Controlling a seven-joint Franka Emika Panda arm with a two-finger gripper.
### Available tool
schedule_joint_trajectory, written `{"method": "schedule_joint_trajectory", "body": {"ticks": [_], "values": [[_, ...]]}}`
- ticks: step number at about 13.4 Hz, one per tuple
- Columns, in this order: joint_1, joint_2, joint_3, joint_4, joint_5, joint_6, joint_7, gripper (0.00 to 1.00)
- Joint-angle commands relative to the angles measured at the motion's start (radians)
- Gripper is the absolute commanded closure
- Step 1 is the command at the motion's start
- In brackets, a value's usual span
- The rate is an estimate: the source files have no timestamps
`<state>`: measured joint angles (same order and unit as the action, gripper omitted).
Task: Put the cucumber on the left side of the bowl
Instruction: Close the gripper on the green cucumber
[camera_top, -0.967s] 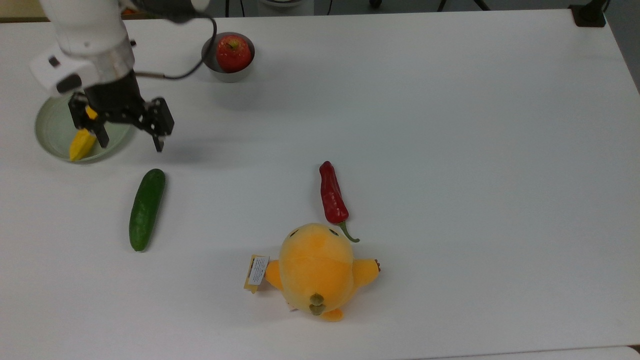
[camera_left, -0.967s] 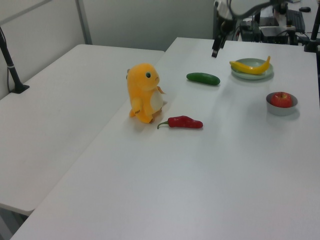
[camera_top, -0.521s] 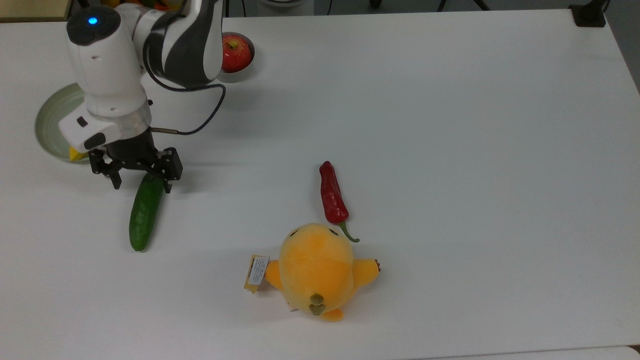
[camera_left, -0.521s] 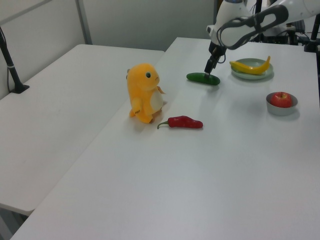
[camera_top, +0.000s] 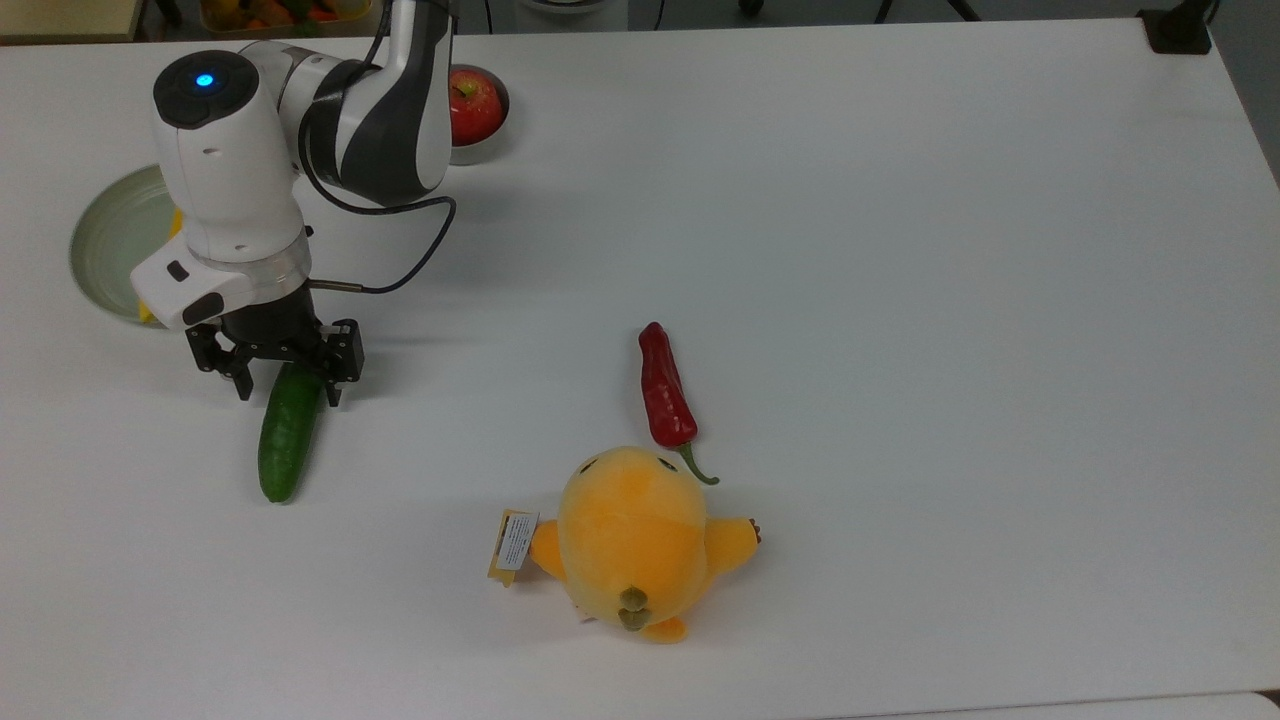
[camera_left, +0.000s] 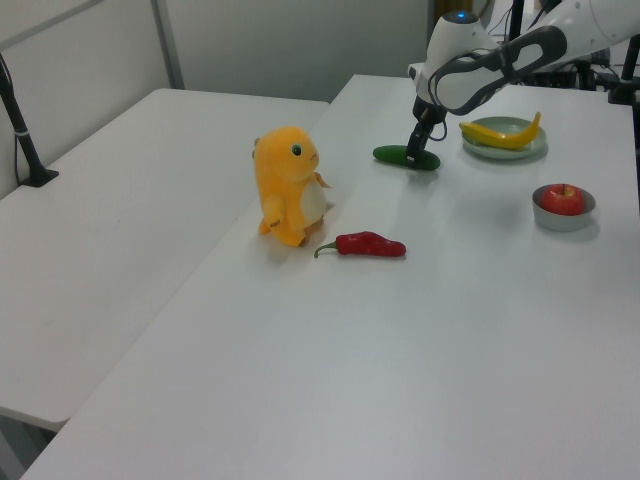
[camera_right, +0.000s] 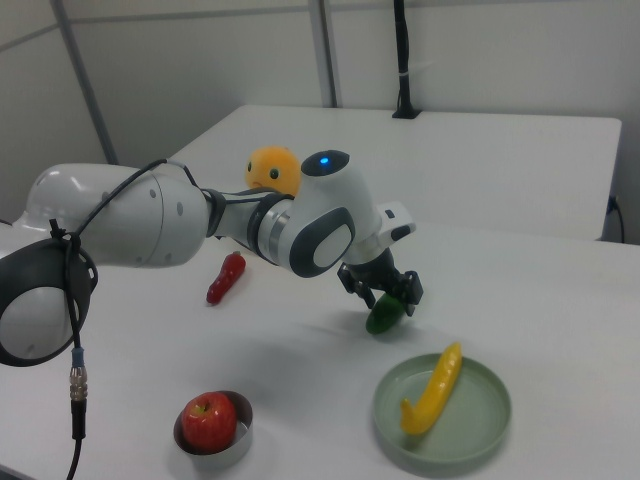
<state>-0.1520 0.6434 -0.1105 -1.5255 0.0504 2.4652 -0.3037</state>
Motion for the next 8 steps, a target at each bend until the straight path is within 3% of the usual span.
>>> {"method": "schedule_joint_trajectory", "body": {"ticks": [1, 2, 3, 6, 8], "values": [[0.002, 0.007, 0.002, 0.010, -0.017, 0.012, 0.008, 0.66], [0.002, 0.007, 0.002, 0.010, -0.027, 0.012, 0.008, 0.83], [0.002, 0.007, 0.002, 0.010, -0.035, 0.012, 0.008, 0.91], [0.002, -0.030, 0.005, 0.008, -0.034, -0.003, 0.008, 0.92], [0.008, -0.120, 0.006, -0.007, -0.021, -0.061, 0.009, 0.92]]}}
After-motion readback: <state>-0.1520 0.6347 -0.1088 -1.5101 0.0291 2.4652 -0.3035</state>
